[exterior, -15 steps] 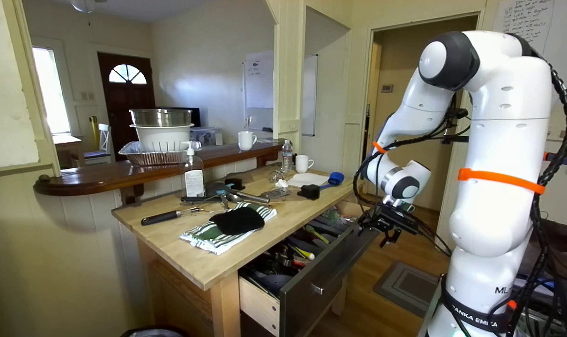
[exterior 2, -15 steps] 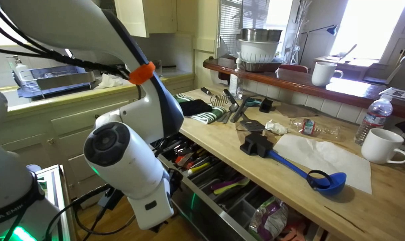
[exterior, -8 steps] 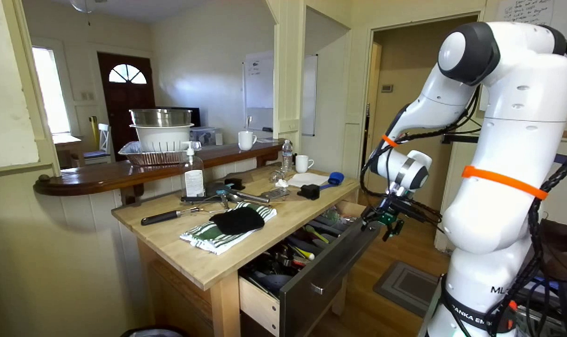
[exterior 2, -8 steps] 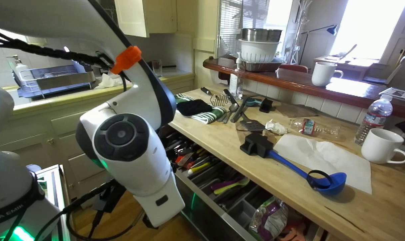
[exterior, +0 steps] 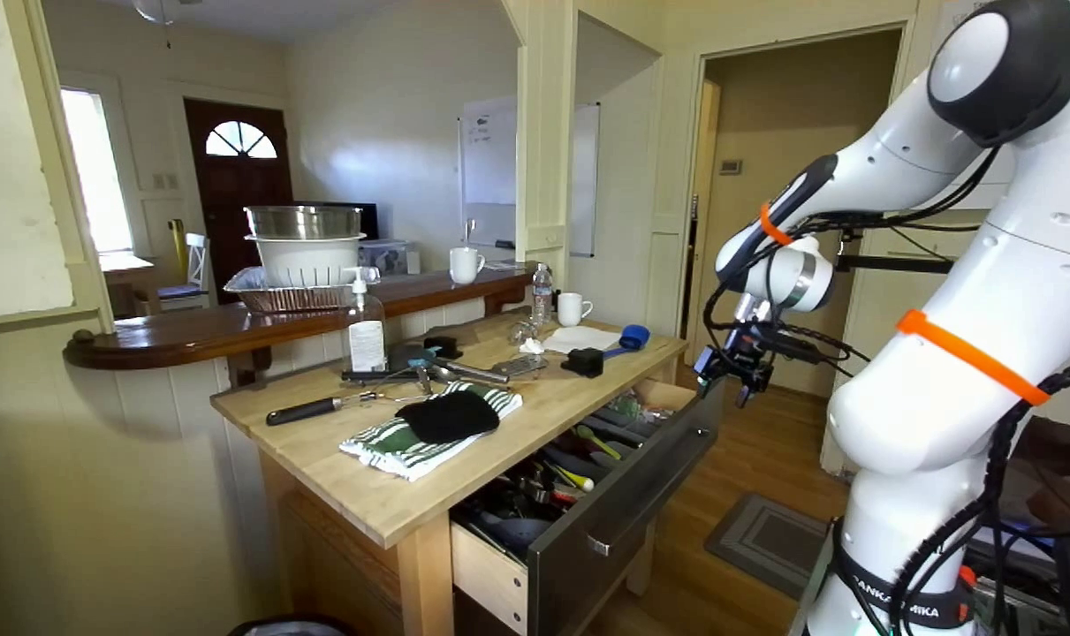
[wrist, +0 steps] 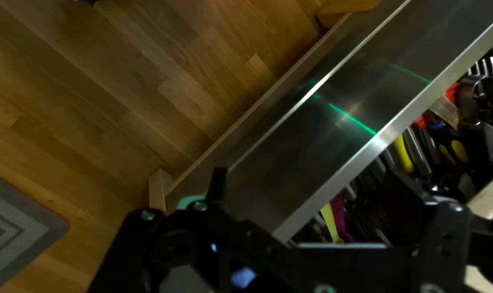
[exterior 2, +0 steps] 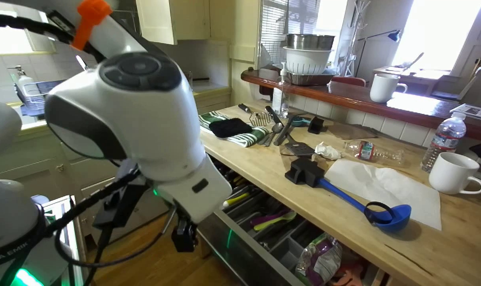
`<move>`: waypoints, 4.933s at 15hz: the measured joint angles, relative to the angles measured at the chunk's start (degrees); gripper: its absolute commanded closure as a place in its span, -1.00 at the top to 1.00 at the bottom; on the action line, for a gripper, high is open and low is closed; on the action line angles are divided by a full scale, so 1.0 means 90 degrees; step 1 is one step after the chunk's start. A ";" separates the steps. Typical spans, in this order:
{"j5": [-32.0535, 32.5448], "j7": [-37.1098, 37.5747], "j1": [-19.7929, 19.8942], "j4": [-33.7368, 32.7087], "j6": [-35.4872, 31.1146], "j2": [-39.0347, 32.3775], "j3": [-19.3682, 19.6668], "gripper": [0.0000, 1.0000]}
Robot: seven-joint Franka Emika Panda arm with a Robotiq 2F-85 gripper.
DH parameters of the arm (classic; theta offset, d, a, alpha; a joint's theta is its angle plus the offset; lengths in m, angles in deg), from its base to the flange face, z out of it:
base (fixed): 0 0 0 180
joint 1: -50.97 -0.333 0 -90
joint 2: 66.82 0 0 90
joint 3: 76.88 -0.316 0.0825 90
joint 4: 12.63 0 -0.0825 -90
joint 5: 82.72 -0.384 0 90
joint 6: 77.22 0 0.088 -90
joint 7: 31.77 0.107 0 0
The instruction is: Open the drawer
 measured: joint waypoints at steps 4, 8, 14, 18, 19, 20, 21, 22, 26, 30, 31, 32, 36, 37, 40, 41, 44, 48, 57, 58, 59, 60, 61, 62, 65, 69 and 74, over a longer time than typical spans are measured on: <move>0.0971 0.0292 0.0155 -0.0020 0.0344 0.1446 -0.0457 -0.34; 0.1098 0.0409 -0.0120 0.0013 0.0436 0.2711 -0.1136 -0.92; 0.1026 0.0571 -0.1216 0.0099 -0.0554 0.2598 -0.1032 -1.00; 0.0772 0.0484 -0.1825 0.0142 -0.1255 0.1700 -0.0539 -1.00; 0.0675 0.0410 -0.1960 0.0148 -0.1415 0.1454 -0.0416 -1.00; 0.0555 0.0314 -0.2097 0.0153 -0.1587 0.1185 -0.0295 -1.00; 0.0410 0.0195 -0.2239 0.0156 -0.1802 0.0908 -0.0177 -1.00; 0.0236 0.0056 -0.2391 0.0158 -0.2015 0.0633 -0.0060 -1.00; -0.0633 -0.0518 -0.3115 0.0160 -0.2605 -0.0250 0.0463 -0.98; -0.1189 -0.0689 -0.3533 0.0114 -0.2657 -0.0666 0.0736 -0.98; -0.1198 -0.0689 -0.3546 0.0106 -0.2657 -0.0677 0.0745 -1.00; -0.1200 -0.0689 -0.3550 0.0101 -0.2657 -0.0677 0.0753 -1.00; -0.1198 -0.0741 -0.3569 0.0097 -0.2657 -0.0714 0.0753 -1.00; -0.1198 -0.0794 -0.3594 0.0094 -0.2661 -0.0751 0.0753 -1.00; -0.1198 -0.1031 -0.3717 0.0073 -0.2709 -0.0912 0.0752 -1.00; -0.1198 -0.1147 -0.3763 0.0068 -0.2728 -0.0974 0.0753 -1.00; -0.1225 -0.1529 -0.3892 0.0066 -0.2982 -0.1204 0.0758 -1.00; -0.1758 -0.2206 -0.4140 0.0065 -0.3479 -0.1477 0.0774 -1.00; -0.4027 -0.4251 -0.4699 -0.0189 -0.3680 -0.1763 0.0862 -1.00; -0.4315 -0.4502 -0.4724 -0.0247 -0.3679 -0.1851 0.0866 -1.00; -0.4612 -0.4753 -0.4734 -0.0309 -0.3669 -0.1959 0.0866 -1.00; -0.4897 -0.4986 -0.4737 -0.0378 -0.3653 -0.2076 0.0864 -1.00; -0.5189 -0.5222 -0.4737 -0.0454 -0.3630 -0.2209 0.0861 -1.00; -0.5468 -0.5451 -0.4733 -0.0539 -0.3583 -0.2350 0.0853 -1.00; -0.6167 -0.6003 -0.4688 -0.0806 -0.3324 -0.2849 0.0783 -1.00; -0.6377 -0.6118 -0.4589 -0.1022 -0.2827 -0.3548 0.0702 -1.00; -0.6081 -0.5793 -0.4563 -0.1117 -0.2533 -0.4052 0.0712 -1.00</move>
